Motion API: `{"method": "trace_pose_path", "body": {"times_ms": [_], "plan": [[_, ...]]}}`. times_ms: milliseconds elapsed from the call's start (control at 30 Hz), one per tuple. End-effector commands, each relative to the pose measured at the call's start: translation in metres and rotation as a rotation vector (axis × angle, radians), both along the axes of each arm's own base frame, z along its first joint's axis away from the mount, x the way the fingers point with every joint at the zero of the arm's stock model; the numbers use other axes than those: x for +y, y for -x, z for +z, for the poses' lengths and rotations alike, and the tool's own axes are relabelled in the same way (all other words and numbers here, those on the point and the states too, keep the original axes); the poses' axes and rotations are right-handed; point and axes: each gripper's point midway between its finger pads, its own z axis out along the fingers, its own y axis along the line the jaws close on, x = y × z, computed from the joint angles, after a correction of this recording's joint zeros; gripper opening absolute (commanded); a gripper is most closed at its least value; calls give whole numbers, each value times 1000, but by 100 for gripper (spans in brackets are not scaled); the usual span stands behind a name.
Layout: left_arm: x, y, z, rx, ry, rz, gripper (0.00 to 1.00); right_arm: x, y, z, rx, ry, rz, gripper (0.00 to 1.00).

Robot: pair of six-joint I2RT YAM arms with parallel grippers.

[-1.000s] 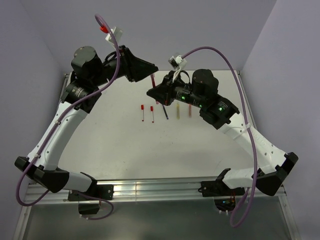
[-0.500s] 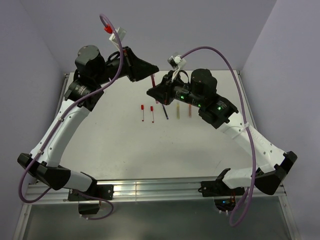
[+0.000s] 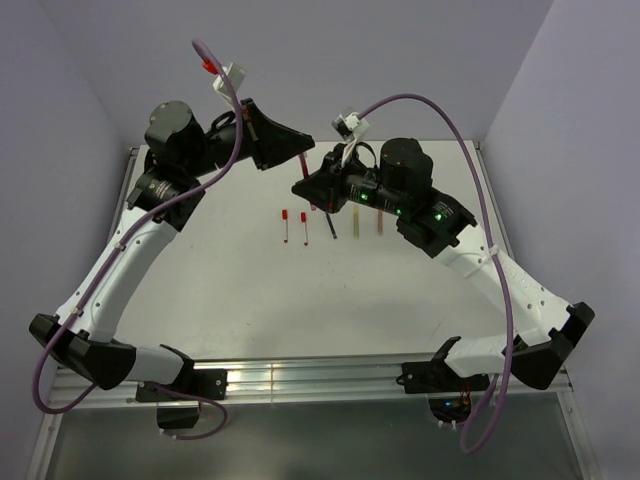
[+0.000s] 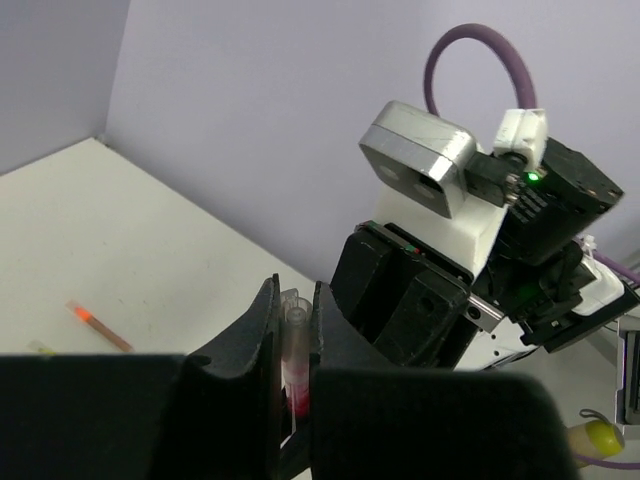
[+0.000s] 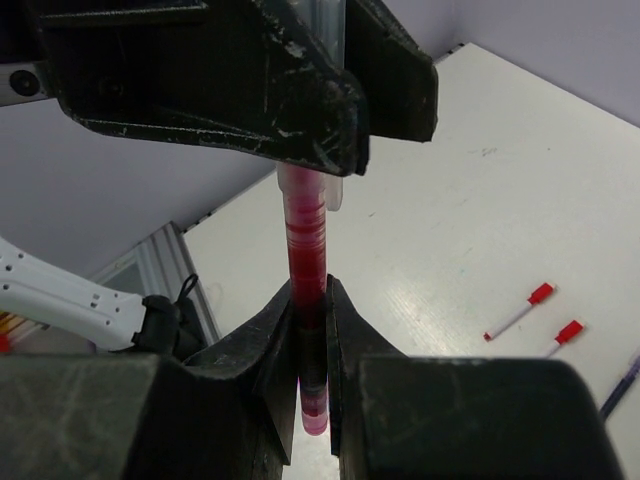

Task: Insert the pens into the pen caps
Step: Press the pen cap onto the pen.

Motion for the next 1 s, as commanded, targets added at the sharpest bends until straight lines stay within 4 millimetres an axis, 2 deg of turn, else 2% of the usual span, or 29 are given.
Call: {"method": "trace_pose_path", "body": {"times_ms": [0,167,500,567,733,833,967], "plan": [[3,41,17,-123,37,-140,0,-1,11,52,-140,-143,61,0],[4,63,16,-171,46,-234,0,-13,24,76,-199,-256,195,0],[6,88,14,-217,69,-341,0,-21,37,92,-245,-334,293,0],[4,86,12,-206,62,-328,0,-20,30,91,-232,-323,270,0],[-4,69,7,-164,38,-214,0,-29,12,102,-245,-319,133,0],[-13,56,-2,-114,12,-150,0,-33,2,109,-255,-305,38,0],[-27,49,-14,-72,-28,-81,0,-35,-10,114,-266,-273,-75,0]]}}
